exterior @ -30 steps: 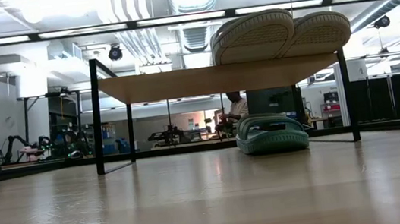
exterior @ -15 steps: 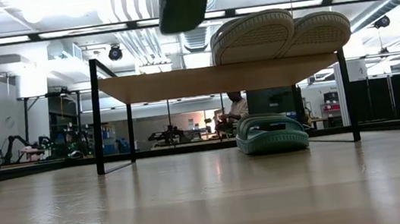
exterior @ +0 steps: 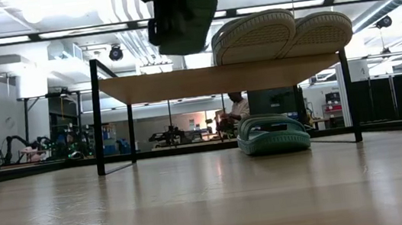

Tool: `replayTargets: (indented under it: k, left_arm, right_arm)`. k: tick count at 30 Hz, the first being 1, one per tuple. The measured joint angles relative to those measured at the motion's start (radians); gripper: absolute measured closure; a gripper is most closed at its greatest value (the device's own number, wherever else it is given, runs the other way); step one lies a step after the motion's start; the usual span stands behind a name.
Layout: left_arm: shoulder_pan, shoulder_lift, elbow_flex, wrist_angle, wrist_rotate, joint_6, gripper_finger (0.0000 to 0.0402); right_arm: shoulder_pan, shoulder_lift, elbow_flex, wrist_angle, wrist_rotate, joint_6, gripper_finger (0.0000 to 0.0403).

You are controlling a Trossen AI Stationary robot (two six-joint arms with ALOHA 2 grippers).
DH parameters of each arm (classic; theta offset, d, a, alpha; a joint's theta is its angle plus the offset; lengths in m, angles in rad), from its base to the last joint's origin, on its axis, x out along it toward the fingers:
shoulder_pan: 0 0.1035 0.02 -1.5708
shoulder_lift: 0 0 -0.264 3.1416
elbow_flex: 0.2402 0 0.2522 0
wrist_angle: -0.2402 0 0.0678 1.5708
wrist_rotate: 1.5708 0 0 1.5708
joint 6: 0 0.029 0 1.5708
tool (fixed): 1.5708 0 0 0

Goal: Pick and place slides into the shelf
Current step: Put the left green slides on the shelf

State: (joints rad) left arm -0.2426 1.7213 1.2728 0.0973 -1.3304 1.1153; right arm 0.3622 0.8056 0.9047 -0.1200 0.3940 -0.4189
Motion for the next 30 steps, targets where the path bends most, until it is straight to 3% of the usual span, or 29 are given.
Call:
replayTargets:
  k: [18, 30]
  left_arm:
    - [-0.071, -0.018, -0.089, -0.001, -0.063, -0.062, 0.0360]
    - [-0.131, -0.022, -0.177, -0.010, -0.066, -0.176, 0.0360]
  right_arm:
    - [0.000, -0.026, 0.000, -0.044, 0.007, 0.006, 0.0282]
    - [-0.001, -0.026, -0.010, -0.147, 0.218, 0.041, 0.0290]
